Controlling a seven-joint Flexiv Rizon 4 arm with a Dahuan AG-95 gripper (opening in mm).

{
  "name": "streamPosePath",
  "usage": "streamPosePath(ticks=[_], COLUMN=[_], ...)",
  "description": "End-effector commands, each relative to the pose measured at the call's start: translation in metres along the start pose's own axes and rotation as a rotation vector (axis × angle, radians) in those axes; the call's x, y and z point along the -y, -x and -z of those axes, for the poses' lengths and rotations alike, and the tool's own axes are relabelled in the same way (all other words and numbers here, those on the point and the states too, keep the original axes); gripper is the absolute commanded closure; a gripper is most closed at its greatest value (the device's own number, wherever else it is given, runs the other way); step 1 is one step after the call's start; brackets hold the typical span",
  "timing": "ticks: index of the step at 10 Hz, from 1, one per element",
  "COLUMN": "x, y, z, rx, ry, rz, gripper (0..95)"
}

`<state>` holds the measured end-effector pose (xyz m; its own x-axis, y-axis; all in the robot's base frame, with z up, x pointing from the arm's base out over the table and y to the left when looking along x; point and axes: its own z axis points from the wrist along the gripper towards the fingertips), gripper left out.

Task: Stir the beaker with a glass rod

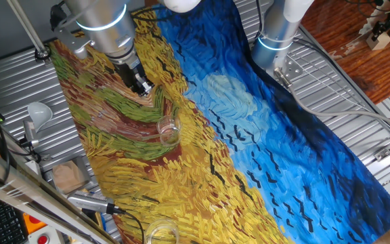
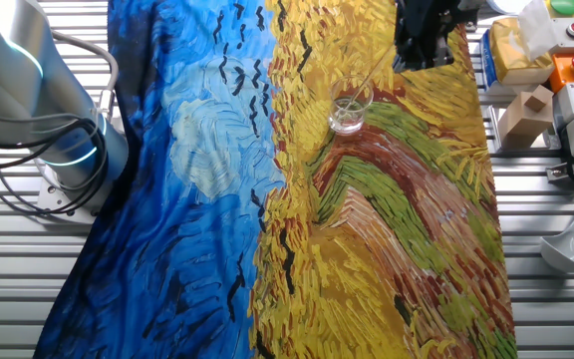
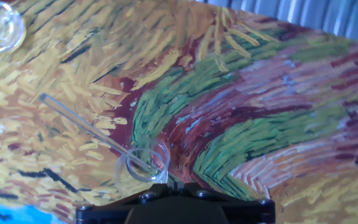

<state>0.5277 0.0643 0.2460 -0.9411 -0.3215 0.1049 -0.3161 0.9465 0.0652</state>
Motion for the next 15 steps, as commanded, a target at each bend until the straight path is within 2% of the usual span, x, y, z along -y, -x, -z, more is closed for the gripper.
streamPosePath(ticks=[1, 4, 7, 10, 11, 12, 15], x=[0.0, 0.0, -0.019, -0.038, -0.046, -0.052, -0.073], y=[-0.001, -0.001, 0.014, 0.016, 0.018, 0.021, 0.045], z=[-0.001, 0.0, 0.003, 0.017, 0.02, 0.021, 0.02], rx=[0.008, 0.009, 0.009, 0.009, 0.007, 0.006, 0.004], ry=[-0.003, 0.0, -0.001, -0.004, -0.006, -0.008, -0.009], rz=[0.02, 0.033, 0.043, 0.07, 0.064, 0.057, 0.049], gripper=[95.0, 95.0, 95.0, 95.0, 76.0, 76.0, 76.0])
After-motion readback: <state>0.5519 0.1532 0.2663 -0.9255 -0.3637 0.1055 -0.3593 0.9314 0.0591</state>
